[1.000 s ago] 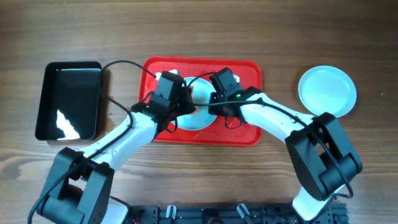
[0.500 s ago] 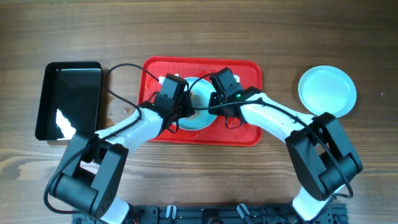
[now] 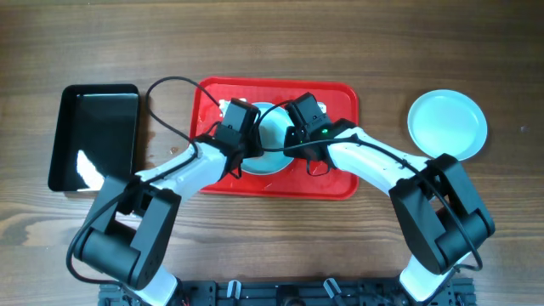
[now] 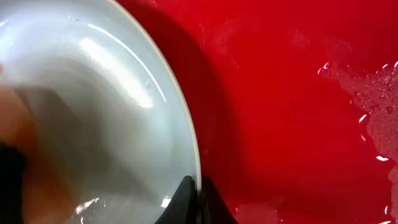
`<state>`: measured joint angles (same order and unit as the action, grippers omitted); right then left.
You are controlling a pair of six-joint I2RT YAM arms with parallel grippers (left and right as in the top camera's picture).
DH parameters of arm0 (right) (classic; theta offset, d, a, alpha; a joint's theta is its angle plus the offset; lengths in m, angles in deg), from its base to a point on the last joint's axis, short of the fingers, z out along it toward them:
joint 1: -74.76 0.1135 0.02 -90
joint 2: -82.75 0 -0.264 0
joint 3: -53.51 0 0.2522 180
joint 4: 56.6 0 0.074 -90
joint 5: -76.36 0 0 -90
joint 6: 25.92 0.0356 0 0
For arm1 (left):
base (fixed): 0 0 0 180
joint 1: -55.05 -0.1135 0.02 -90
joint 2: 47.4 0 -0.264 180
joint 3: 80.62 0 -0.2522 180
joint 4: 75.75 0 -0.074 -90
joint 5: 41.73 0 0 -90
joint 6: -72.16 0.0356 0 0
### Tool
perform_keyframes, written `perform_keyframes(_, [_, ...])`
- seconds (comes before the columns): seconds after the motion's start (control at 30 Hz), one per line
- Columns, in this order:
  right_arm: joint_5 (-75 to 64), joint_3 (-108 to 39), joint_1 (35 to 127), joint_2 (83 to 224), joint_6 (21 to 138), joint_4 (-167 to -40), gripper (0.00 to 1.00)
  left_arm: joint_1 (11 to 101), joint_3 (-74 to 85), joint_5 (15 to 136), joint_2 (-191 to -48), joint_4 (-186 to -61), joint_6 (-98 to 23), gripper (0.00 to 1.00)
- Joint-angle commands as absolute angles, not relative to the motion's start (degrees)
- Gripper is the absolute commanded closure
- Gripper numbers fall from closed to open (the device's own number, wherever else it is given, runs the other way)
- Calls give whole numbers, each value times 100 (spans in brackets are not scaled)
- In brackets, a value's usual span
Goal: Clean dirty plates on tray and stack at the side
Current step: 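Lower the sponge onto the plate with the left gripper, then scrub the sauce smear with the left gripper's sponge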
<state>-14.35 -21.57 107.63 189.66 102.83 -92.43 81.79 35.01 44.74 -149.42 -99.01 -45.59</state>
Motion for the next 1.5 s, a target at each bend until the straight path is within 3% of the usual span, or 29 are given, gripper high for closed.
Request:
perform_keyframes(0.0, [-1680, -2174, 10756, 18916, 10156, -9363, 96, 8107, 3779, 3499, -15462, -10084, -4305, 96])
perform_keyframes(0.43, [-1835, -2174, 10754, 18916, 10112, -9440, 96, 7447, 3757, 3058, -15456, -10016, -4200, 96])
perform_keyframes(0.83, [-1853, -2174, 10756, 18916, 10112, -9440, 96, 7279, 3735, 3147, -15311, -8886, -4268, 96])
perform_keyframes(1.2, [-1861, -2174, 10756, 18918, 10116, -9442, 96, 7283, 3619, 4979, -13976, -8961, -4272, 96])
perform_keyframes(1.47, [-1837, -2174, 10756, 18918, 10121, -9440, 96, 7294, 3621, 6043, -13836, -9551, -4836, 96])
